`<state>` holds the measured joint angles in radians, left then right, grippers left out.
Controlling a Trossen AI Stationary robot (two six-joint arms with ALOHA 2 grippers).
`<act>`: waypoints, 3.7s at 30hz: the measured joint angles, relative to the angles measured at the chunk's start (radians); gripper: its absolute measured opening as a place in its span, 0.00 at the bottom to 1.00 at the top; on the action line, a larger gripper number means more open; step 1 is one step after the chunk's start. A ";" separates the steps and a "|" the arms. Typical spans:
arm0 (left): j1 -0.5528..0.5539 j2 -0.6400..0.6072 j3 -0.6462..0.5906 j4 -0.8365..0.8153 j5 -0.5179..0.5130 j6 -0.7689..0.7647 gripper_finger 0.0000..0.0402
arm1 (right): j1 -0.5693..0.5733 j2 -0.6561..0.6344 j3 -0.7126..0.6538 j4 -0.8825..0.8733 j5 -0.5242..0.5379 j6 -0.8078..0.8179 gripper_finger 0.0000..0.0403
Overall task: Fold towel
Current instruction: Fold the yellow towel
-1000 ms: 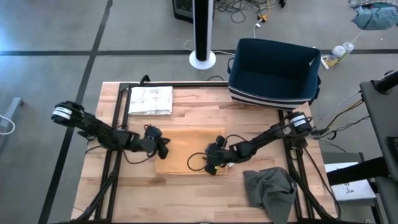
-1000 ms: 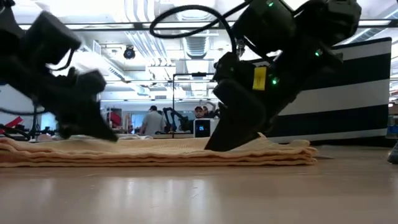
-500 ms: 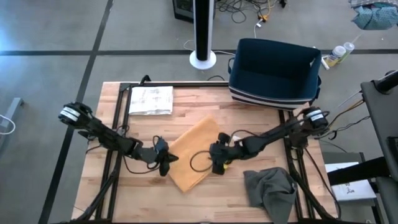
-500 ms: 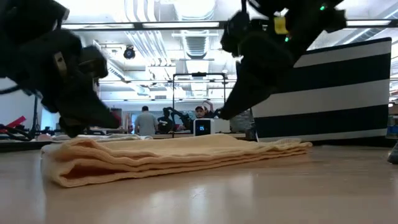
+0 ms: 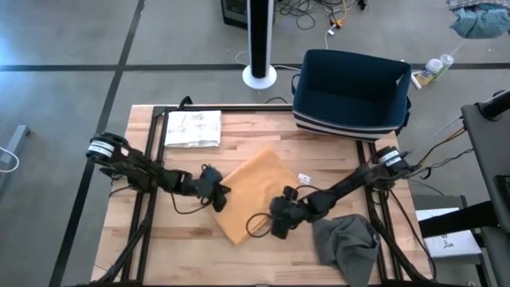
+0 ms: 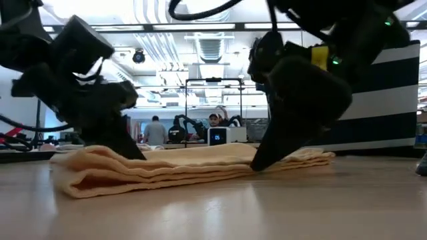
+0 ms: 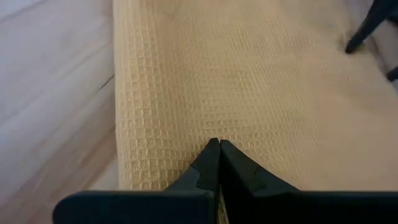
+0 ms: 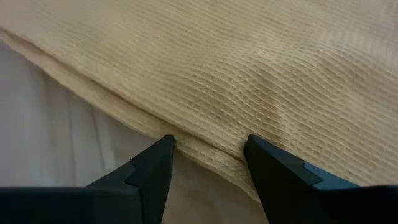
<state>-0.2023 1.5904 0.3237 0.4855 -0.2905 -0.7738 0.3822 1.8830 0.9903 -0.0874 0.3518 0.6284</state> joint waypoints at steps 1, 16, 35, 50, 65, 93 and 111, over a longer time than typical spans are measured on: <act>0.001 0.007 -0.001 0.002 0.005 -0.026 0.00 | -0.009 -0.002 0.000 -0.024 0.009 -0.008 0.49; -0.020 -0.075 0.136 -0.073 0.086 -0.120 0.00 | -0.001 -0.190 0.012 -0.141 0.043 -0.103 0.49; 0.238 -0.094 0.080 -0.277 0.211 -0.050 0.00 | -0.069 -0.007 0.000 -0.040 0.122 0.046 0.49; -0.373 -0.508 0.110 -0.338 -0.009 0.052 0.00 | 0.088 -0.009 0.159 -0.001 0.036 -0.321 0.49; -0.601 0.218 0.398 -0.236 -0.250 -0.328 0.00 | 0.086 0.183 0.449 -0.190 0.100 -0.236 0.49; -0.420 -0.021 0.623 -0.691 -0.231 -0.116 0.00 | 0.053 0.033 0.192 -0.063 0.300 0.057 0.49; -0.323 -0.106 0.000 -0.222 -0.269 -0.507 0.00 | 0.042 -0.008 0.208 -0.125 0.092 -0.006 0.49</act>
<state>-0.5254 1.4841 0.3241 0.2633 -0.5594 -1.2804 0.4238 1.8746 1.1987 -0.2125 0.4442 0.6220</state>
